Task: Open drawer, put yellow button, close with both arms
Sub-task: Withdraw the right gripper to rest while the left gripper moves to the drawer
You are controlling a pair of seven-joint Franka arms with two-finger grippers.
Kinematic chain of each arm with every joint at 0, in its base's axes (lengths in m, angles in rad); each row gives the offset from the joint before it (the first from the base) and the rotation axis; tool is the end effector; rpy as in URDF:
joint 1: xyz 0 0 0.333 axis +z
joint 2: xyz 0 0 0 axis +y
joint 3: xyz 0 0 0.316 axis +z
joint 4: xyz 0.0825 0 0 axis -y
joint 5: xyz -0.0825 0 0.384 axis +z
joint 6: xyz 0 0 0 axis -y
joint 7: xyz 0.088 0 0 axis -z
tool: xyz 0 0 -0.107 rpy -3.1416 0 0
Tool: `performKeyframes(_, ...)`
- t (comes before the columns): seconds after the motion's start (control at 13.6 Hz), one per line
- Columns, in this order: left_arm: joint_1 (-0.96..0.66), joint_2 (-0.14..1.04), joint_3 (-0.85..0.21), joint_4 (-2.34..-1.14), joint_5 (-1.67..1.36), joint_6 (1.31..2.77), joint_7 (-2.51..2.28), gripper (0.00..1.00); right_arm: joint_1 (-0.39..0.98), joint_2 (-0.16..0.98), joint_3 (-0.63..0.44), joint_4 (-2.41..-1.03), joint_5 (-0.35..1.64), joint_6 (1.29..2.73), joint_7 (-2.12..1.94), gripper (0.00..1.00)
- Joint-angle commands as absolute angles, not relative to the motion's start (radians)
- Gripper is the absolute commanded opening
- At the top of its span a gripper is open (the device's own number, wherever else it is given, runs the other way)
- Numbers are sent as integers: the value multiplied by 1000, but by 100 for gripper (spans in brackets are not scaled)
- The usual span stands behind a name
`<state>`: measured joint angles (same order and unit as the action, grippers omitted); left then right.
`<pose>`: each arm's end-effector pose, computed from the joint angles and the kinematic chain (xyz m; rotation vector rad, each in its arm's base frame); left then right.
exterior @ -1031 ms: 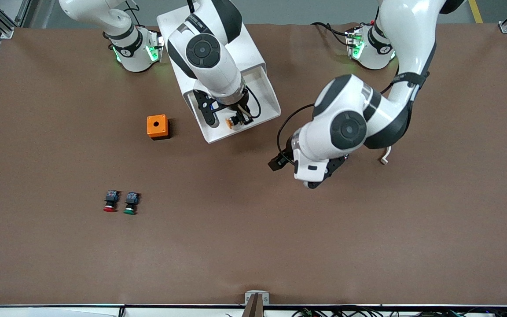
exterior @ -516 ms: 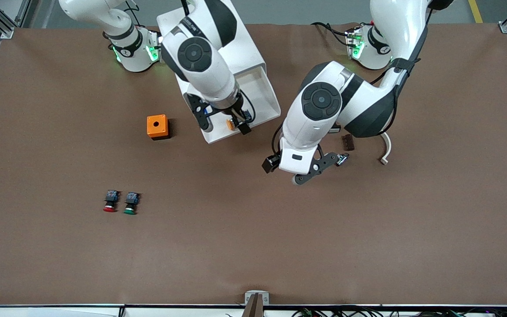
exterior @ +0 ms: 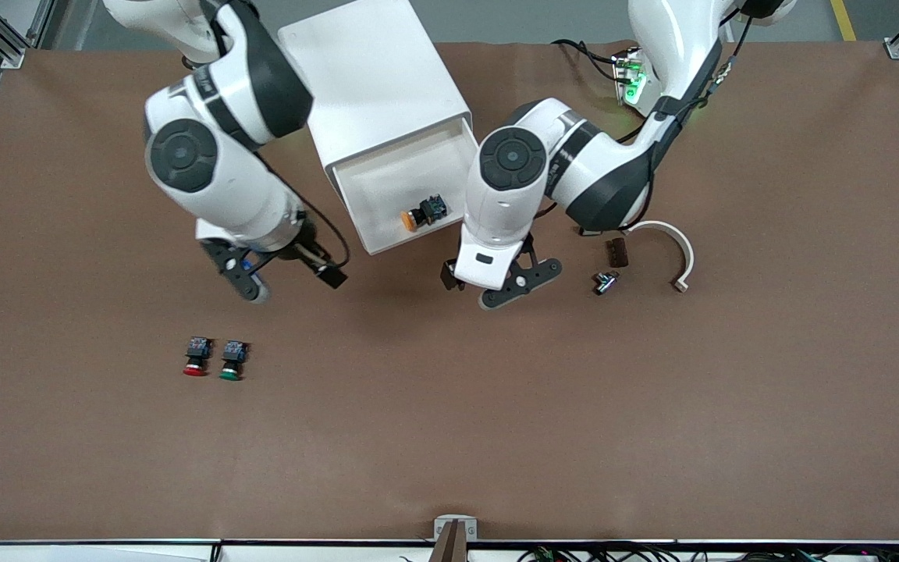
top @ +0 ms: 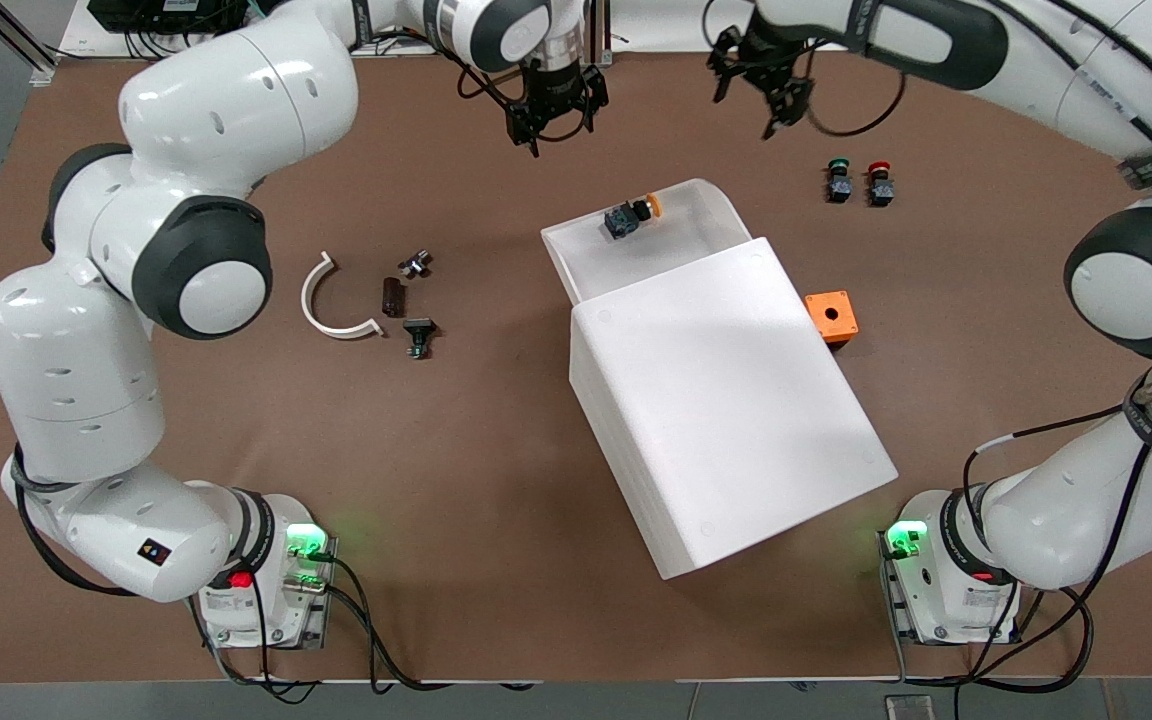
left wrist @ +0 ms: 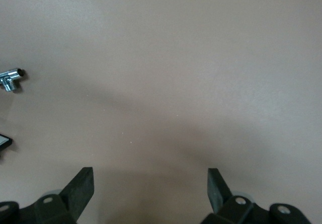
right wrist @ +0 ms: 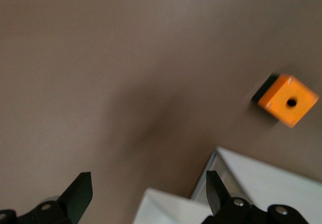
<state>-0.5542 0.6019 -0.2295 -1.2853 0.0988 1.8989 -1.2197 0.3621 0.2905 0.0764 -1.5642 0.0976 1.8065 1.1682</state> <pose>0.5454 -0.4795 0.4075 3.0235 0.6859 -0.0231 0.5818 0.2762 0.4737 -2.8708 1.1424 0.1804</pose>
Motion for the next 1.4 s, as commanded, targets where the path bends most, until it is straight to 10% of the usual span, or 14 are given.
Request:
performKeyframes(0.0,-587,618,-221,-1287,132,1911,-1229,99,255,278,95,-1534,23,1769,931,100)
performKeyframes(1.33,-715,637,-224,-1315,-204,1910,-1221,99,-153,120,95,-1537,-52,1695,-17,100)
